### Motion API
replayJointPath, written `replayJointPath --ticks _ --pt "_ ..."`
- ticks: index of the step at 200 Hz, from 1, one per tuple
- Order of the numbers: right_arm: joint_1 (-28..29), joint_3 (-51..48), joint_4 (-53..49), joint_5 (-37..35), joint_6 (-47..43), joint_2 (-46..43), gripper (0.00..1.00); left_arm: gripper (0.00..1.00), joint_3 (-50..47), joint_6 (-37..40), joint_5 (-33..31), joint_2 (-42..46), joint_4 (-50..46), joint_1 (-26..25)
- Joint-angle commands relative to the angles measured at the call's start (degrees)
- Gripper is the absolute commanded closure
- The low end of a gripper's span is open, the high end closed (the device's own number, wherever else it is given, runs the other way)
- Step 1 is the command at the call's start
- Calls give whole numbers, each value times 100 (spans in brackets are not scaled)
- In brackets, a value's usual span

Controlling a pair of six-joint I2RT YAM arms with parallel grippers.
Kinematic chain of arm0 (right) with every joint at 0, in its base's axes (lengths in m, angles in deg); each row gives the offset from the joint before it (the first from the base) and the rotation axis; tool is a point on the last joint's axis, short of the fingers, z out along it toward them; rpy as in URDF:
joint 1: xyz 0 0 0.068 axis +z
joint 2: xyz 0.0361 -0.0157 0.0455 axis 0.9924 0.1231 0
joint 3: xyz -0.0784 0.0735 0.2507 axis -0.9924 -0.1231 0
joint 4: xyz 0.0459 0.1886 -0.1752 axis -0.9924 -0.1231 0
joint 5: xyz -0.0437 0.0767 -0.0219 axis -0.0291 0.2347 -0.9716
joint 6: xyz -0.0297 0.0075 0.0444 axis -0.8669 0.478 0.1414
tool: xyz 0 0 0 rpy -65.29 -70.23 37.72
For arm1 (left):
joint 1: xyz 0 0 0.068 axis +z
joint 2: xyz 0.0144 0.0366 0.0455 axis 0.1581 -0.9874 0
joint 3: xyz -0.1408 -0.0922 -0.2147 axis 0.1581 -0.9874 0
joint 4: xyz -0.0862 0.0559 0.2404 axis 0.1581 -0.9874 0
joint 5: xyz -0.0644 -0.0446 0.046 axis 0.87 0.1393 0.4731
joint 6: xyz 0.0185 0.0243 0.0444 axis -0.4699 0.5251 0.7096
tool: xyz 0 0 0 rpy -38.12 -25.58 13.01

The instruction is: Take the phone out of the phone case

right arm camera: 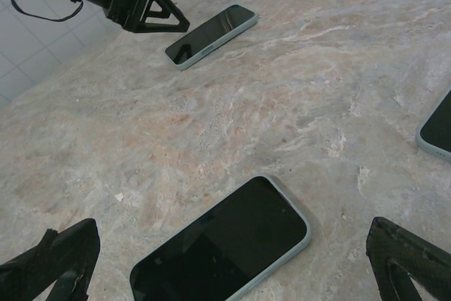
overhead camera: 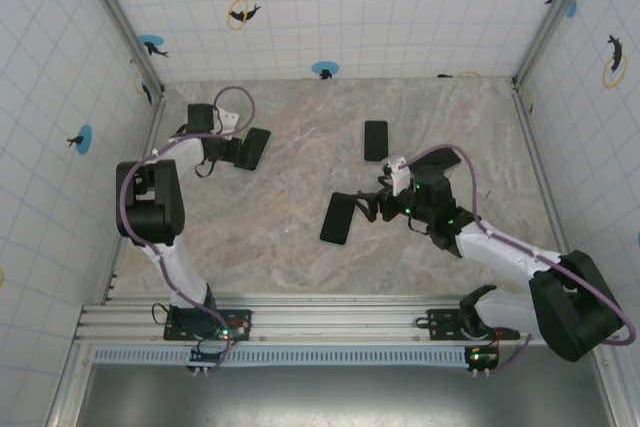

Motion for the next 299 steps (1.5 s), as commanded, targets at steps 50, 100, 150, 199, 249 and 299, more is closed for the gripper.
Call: replayJointPath --ticks 50,100,150,199,249,299 --pt "112 253 51 -97 61 44 1 2 540 106 -316 -607 -129 -286" --pt "119 253 73 -106 33 146 1 2 686 70 -376 -870 -125 -428" --pt "118 207 156 -50 41 133 1 2 944 -33 -687 -1136 -134 -459" --pt "110 249 160 -18 37 180 1 5 1034 -203 -858 -1314 -139 -550" --pt "80 260 246 42 112 211 1 24 886 -513 -663 -1333 -186 -564" --pt "-22 216 505 19 436 314 1 31 827 -968 -510 -955 -91 -603"
